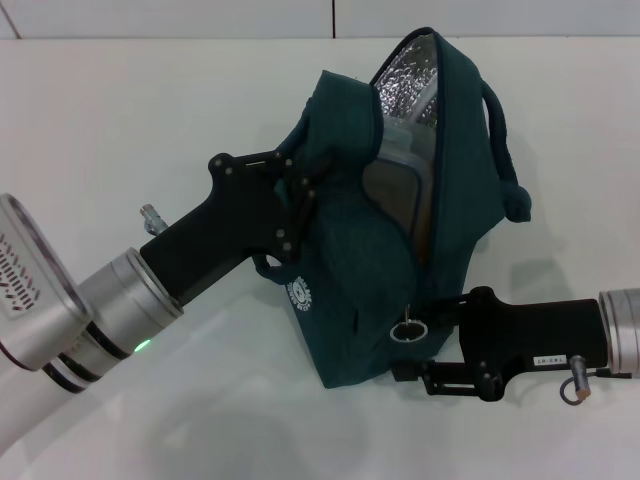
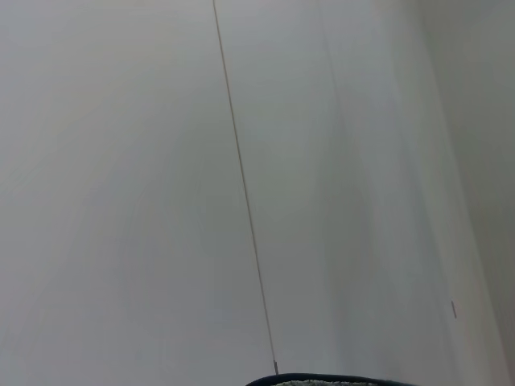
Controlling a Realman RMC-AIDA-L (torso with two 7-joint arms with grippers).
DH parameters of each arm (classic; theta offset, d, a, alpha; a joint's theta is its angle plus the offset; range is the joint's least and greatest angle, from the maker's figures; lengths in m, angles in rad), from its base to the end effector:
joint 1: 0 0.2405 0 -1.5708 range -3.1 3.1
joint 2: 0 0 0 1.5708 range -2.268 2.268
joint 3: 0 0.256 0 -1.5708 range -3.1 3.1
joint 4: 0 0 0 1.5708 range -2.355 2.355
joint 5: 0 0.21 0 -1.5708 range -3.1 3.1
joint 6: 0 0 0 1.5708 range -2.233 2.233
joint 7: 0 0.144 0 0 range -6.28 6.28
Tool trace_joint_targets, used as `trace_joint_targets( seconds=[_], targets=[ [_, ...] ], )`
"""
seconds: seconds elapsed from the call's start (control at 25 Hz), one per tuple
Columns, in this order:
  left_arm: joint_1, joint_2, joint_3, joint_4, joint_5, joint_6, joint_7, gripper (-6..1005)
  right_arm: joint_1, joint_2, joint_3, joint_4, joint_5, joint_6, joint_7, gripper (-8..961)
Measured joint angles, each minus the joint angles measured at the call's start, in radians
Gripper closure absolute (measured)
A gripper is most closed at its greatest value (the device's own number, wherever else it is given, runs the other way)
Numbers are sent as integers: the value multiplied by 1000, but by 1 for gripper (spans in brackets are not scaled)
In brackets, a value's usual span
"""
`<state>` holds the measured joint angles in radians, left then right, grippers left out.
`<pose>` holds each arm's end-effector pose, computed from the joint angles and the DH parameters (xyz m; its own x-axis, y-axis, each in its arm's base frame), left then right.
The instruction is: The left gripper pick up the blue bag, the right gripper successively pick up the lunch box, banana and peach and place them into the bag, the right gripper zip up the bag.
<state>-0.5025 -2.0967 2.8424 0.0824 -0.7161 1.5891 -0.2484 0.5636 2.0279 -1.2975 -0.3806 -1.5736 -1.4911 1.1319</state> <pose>-0.2422 0.2783 -0.0667 0.6358 -0.2453 0.7318 0.3258 -0.7742 -0.5426 0.2441 0.2934 -0.0675 0.8542 -0.2497 -0.4560 -0.2494 -0.9664 0.0620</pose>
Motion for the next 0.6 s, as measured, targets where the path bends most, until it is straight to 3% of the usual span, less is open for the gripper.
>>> trace_joint_targets(
  seconds=[0.12,0.6],
  targets=[
    [0,0,0,1,0,-1,0,948,2,0,-3,2,1,0,0,337],
    [-3,-3,-2,15,-16,-1,25,948,-23,-2,-1,-20,21,-7,-122,740]
  ],
)
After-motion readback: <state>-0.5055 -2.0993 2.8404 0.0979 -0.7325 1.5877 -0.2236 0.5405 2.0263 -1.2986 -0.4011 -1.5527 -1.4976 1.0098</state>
